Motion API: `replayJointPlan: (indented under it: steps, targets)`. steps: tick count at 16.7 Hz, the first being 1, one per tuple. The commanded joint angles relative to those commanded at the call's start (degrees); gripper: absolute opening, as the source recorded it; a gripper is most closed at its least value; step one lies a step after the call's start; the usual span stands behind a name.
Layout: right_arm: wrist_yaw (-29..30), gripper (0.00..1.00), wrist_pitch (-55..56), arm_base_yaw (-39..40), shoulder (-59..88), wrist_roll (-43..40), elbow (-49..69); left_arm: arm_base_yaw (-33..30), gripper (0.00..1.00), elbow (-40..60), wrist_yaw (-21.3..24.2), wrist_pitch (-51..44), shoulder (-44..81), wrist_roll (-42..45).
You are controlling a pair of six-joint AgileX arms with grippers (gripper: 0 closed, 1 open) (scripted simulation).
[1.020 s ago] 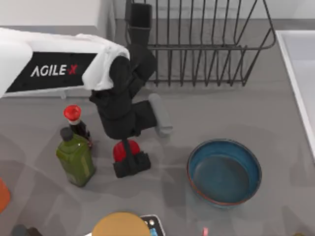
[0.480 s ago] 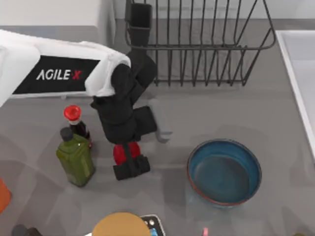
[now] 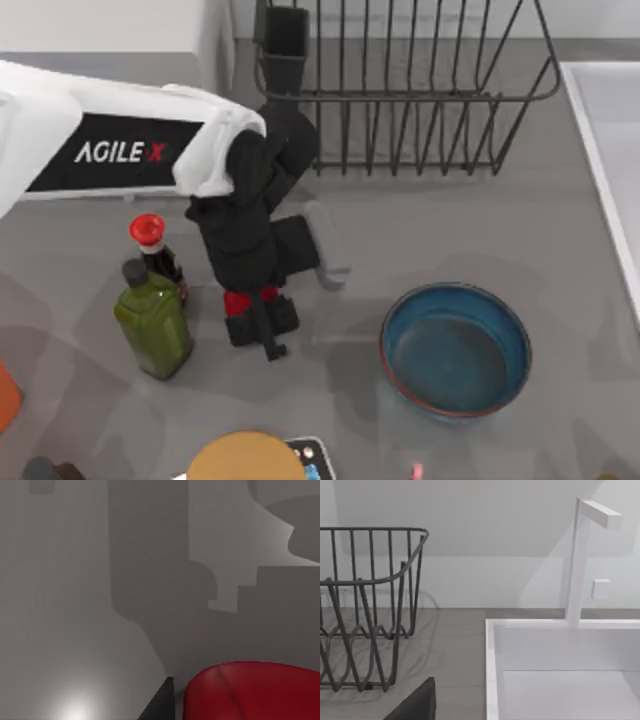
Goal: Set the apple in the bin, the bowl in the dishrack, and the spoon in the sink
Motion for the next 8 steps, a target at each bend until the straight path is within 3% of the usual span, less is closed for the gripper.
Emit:
replayJointPlan:
  steps: [2,8]
  targets:
    - [0.0,1.0,0.0,0.0,0.0,0.0,0.0,0.0,0.02,0.0,0.0,0.0,0.0,0.0]
    - [0.0,1.0,0.0,0.0,0.0,0.0,0.0,0.0,0.0,0.0,0.0,0.0,0.0,0.0]
